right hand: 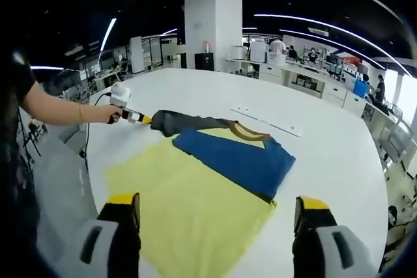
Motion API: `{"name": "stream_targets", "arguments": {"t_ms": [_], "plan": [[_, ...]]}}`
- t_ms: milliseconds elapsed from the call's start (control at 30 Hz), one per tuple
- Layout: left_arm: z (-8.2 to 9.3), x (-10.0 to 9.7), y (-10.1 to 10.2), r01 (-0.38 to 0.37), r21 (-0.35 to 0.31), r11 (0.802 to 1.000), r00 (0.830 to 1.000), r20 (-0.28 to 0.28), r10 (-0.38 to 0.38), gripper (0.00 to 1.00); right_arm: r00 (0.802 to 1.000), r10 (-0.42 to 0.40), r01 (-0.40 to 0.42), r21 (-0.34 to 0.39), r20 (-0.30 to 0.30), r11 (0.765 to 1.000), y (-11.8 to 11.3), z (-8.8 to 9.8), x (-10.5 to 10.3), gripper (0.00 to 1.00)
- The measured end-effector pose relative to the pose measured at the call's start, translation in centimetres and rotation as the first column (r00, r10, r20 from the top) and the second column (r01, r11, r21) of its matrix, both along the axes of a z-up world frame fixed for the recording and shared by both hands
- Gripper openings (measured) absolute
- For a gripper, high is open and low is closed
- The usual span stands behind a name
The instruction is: Fold the garment on the visible template until the final outline fits inside the template.
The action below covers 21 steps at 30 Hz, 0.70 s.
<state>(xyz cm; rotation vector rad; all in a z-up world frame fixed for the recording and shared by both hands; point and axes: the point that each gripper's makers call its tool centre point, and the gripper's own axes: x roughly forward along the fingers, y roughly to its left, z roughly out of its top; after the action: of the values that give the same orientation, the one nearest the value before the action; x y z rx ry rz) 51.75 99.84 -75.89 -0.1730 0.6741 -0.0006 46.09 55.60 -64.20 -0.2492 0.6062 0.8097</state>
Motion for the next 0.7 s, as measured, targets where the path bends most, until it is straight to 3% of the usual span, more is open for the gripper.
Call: {"name": "stream_targets", "arguments": {"t_ms": [467,700], "plan": [[1.7,-2.2,2.5,-0.017,0.025,1.0,1.0,0.009,0.017,0.0,1.0,0.008,-0.007,0.021,-0.025,1.0,0.0,0.3,-1.1,0.99],[2.0,-3.9,4.3,-0.013,0.093,0.996,0.999,-0.029,0.016,0.0,1.0,0.009,-0.008,0.025,-0.027,1.0,-0.1,0.4,-1.7,0.99]]}}
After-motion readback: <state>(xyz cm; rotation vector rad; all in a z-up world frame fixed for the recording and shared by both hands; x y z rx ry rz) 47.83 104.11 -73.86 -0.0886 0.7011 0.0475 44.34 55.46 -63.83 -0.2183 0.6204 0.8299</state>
